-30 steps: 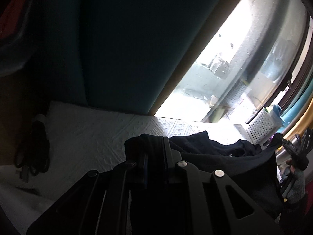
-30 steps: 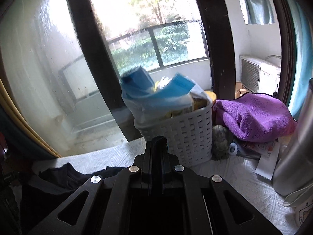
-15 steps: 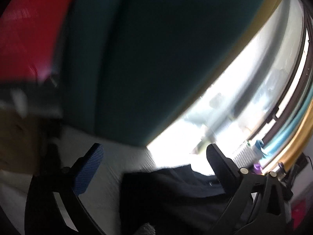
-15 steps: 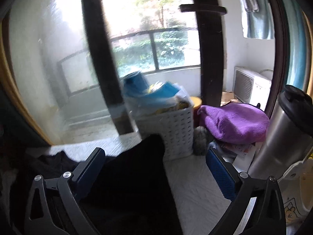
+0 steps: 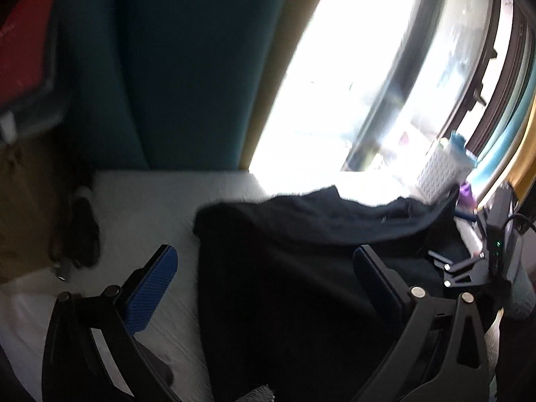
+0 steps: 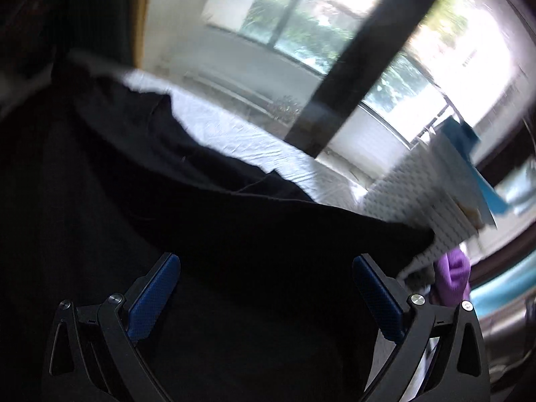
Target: Fold small clothes
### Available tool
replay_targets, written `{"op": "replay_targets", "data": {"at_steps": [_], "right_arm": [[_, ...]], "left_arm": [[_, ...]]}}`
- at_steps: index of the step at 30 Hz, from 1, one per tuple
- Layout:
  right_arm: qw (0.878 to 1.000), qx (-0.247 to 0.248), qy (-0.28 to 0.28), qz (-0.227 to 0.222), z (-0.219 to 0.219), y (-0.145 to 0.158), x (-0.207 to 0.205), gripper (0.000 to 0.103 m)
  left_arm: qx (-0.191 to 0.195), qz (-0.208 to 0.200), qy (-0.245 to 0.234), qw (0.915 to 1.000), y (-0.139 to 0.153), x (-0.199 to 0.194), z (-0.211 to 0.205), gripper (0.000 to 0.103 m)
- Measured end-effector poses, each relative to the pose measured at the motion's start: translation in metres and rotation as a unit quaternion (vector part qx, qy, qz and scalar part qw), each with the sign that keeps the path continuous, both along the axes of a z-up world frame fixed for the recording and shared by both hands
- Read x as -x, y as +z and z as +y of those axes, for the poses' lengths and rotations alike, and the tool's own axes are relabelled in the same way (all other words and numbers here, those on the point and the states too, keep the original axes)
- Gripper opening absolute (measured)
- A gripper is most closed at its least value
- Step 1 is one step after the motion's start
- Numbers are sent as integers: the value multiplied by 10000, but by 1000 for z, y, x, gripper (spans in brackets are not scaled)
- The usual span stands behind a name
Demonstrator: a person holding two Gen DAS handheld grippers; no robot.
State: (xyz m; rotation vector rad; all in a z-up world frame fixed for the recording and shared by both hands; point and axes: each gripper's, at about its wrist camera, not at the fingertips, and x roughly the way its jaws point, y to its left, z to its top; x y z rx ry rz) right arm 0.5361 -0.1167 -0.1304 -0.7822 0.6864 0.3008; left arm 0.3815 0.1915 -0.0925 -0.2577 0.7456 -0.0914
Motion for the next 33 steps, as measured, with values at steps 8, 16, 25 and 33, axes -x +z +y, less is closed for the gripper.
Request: {"op": "replay_targets", "data": {"at_steps": [8,16,25,33], "right_arm": [[9996,9,-94,-254,15,10,-47,103],[9964,-466,-526,-478,2,19,-91,103],[9924,-1096,-402,-389,-16,39,-56,103],[9910,-1311,125,247,6,31,-22,103]], "left_arm": [[-388,340,-405,9978,-28,-17,-24,103],[-999,386,-819,9909,-31,-44,-61,103],[-1853,375,-537,9805,-34,-99,-63,103],[-1400,-97,115,9900,-3,-104,-31,103]]}}
